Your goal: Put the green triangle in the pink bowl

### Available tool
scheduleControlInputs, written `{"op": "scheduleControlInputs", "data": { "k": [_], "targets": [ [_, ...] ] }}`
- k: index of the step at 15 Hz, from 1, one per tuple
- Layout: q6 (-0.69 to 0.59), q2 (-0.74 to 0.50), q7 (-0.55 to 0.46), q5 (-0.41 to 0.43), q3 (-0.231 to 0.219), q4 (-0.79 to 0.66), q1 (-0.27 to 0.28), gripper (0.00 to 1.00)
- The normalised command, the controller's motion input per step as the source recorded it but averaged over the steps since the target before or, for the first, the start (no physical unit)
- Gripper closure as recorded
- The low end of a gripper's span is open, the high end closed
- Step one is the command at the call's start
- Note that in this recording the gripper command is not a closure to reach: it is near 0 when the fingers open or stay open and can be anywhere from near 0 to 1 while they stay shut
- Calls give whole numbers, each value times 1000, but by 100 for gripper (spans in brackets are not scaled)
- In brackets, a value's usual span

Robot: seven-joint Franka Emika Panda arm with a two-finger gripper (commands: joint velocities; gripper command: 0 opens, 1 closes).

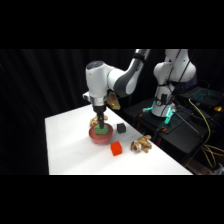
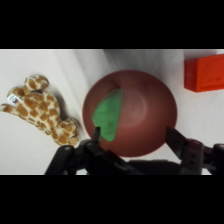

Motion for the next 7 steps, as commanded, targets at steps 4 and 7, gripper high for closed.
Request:
{"op": "scheduleControlInputs", "data": {
  "k": [4, 7],
  "targets": [
    [-89, -88, 64, 7, 23, 30, -18, 0],
    [-102, -106, 65, -1, 21, 17, -11, 0]
  ]
}}
